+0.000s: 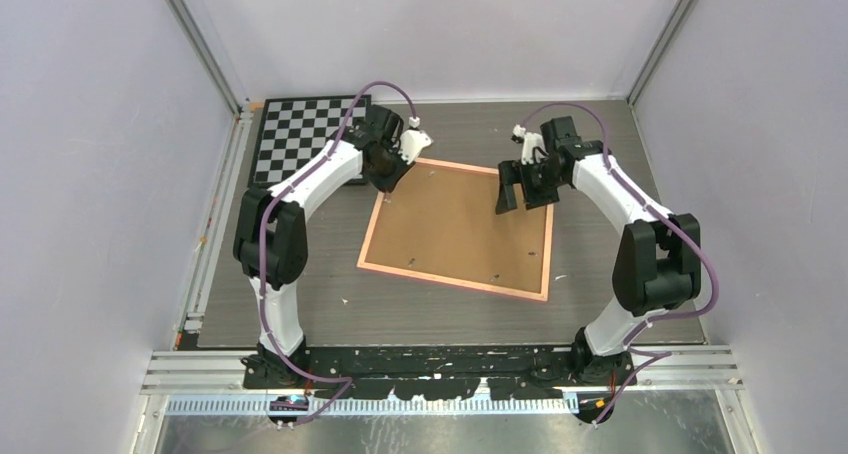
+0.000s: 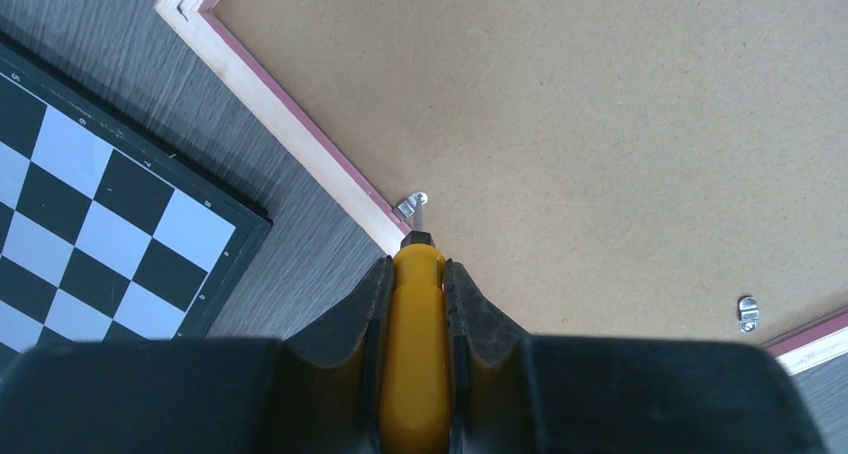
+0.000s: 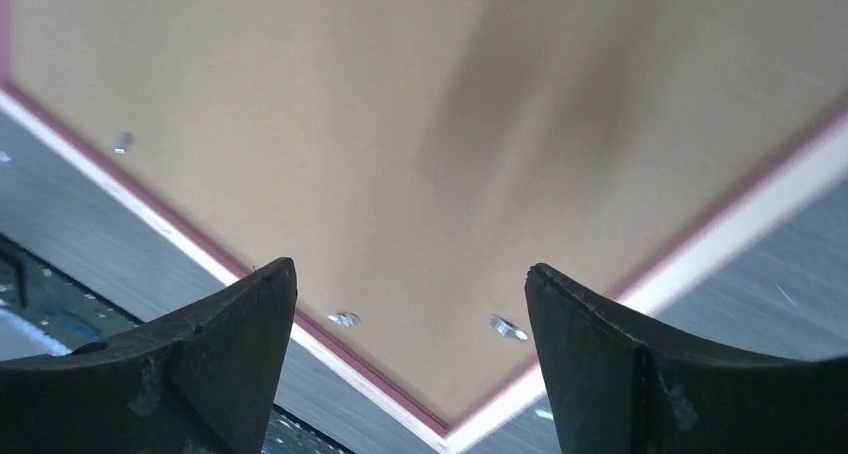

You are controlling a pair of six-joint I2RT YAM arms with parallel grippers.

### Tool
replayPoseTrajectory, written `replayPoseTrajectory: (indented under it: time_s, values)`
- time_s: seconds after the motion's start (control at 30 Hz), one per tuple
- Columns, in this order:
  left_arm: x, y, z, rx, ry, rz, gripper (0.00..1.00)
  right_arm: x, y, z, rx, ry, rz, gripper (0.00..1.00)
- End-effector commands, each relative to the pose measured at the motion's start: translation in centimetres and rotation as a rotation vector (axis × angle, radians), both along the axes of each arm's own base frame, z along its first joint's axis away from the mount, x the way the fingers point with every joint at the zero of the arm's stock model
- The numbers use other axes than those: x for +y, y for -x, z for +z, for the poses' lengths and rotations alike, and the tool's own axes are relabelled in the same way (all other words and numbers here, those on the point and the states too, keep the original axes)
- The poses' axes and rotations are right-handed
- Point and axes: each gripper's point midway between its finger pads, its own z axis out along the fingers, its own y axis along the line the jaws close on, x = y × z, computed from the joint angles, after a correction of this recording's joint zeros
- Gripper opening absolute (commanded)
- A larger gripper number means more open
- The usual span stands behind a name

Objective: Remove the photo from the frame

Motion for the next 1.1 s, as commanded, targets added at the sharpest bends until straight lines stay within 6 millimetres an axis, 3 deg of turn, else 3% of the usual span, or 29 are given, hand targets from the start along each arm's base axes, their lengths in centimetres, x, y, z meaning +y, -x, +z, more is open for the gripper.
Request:
replayPoseTrajectory:
  time_s: [0.0,0.13,0.3,0.7,1.07]
  values:
    - [-1.5,-1.6,2.9,-0.087,0.076,-0.006,0.0,4.8,-0.2,0.7,0.008,-0.146,0.092,0.87]
    - [-1.3,-2.3,2.3,-0.085,0.049,0.004,0.0,7.1,0.0,-1.0,0.035,-0.145,0.138,0.86]
    - [-0.9,-2.6,1.6,-0.09,0.02,0.006,0.0,8.4,-0.5,-2.6,0.051,-0.141,0.157,0.86]
    - [0.5,-2.6,-0.3,-0.093,-0.059,0.002,0.0,6.4,-0.4,-8.1,0.151,0.006,0.089,0.84]
    - [1.2,-0.3,-1.3,-0.029,-0.081,-0.026,0.0,6.0,-0.3,-9.0,0.171,0.039,0.078,0.84]
